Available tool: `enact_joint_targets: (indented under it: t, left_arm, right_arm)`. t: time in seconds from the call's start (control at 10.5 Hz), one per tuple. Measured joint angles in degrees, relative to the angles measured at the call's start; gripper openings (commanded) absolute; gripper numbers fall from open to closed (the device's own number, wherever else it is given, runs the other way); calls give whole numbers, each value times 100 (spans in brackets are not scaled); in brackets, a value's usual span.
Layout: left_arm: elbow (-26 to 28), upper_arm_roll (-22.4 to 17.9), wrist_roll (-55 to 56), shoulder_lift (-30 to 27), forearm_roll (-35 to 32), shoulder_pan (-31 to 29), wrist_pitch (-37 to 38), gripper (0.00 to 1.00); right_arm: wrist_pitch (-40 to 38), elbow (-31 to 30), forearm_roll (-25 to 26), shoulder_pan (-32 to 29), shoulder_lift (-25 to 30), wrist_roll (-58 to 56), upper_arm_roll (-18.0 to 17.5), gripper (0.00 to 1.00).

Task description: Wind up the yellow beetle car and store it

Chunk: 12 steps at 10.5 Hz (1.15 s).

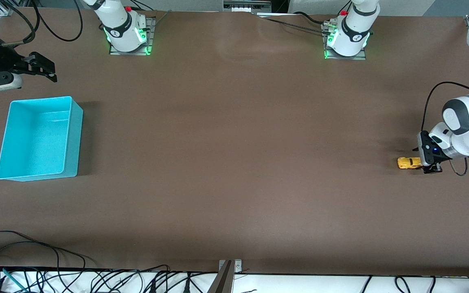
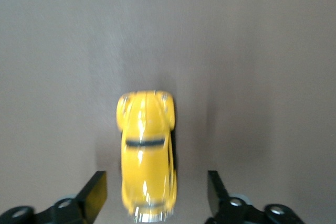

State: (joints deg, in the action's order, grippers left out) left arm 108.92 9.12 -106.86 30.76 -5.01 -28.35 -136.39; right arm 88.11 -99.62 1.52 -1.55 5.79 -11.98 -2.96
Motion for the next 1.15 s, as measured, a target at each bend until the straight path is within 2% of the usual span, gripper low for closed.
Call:
enact_joint_targets:
  t: [0.29, 0.57, 0.76, 1.15]
  left_arm:
    - [-118, 337, 623, -819, 6, 16, 1319, 100]
    - [-486, 692, 1404, -1010, 7, 29, 2101, 100]
    - [-708, 809, 1811, -1010, 7, 59, 2301, 100]
    - [-724, 884, 2028, -1000, 7, 60, 2332, 100]
  right_arm:
    - [1, 0, 0, 0, -1, 0, 0, 100]
    - [1, 0, 0, 0, -1, 0, 0, 100]
    - [1, 0, 0, 0, -1, 0, 0, 100]
    - [1, 0, 0, 0, -1, 0, -1, 100]
